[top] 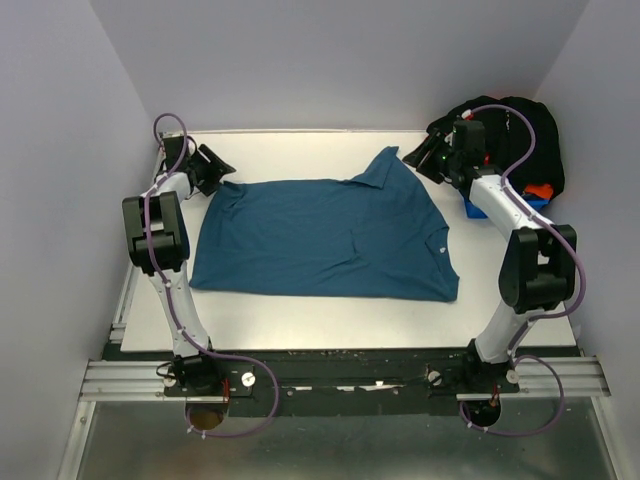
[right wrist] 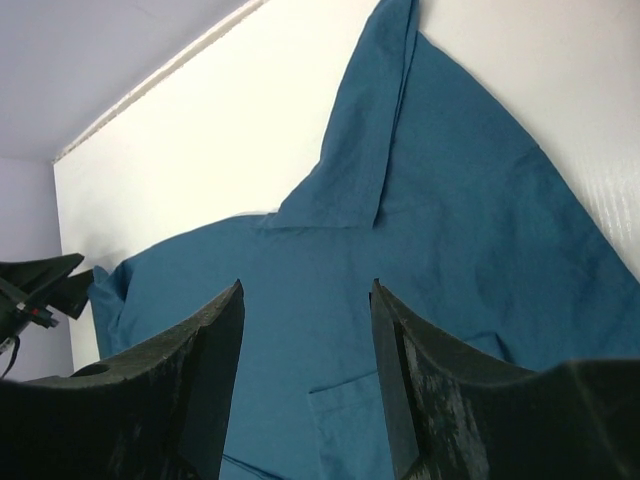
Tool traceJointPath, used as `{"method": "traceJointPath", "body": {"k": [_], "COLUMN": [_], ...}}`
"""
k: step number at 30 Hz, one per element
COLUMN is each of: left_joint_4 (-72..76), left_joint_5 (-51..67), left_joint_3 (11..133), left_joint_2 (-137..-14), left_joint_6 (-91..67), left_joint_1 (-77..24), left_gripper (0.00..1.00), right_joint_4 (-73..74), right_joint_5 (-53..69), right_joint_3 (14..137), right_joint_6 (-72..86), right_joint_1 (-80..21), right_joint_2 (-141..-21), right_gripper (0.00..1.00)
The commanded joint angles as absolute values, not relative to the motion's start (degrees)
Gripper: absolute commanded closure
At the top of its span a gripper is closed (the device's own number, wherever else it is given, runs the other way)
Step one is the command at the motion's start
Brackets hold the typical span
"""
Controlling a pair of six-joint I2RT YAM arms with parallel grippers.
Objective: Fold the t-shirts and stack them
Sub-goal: Grap the side of the flattened tshirt furthest away from the robot with both arms
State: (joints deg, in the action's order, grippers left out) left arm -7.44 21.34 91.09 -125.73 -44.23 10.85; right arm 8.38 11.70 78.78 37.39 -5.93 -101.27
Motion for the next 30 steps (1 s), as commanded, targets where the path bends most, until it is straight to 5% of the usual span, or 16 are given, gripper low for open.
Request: {"method": "traceJointPath", "body": {"k": [1,15,30], "left_joint_4": [-2.4,4.3,-17.3], "left_joint_5": [23.8,-8.8,-10.5], "left_joint_3": [88.9,74.7,97.2], "left_joint_2": [-120.9,-103.7,-124.6], "left_joint_6": [-42.4,-33.9,-34.5], "left_joint_1": [11.2,8.5,7.8], "left_gripper": [0.27,0.22,0.36], "right_joint_4": [7.2,7.6,7.9], "right_joint_5": [13.1,12.8,12.7], "right_joint_3": [79.2,79.0,78.9], "right_joint_6": [37.4,36.7,36.1], "right_joint_1": [-6.2,-6.2,-6.2], "right_joint_2": [-102.0,-101.4,-100.9], "right_gripper": [0.39,0.39,0.39]}}
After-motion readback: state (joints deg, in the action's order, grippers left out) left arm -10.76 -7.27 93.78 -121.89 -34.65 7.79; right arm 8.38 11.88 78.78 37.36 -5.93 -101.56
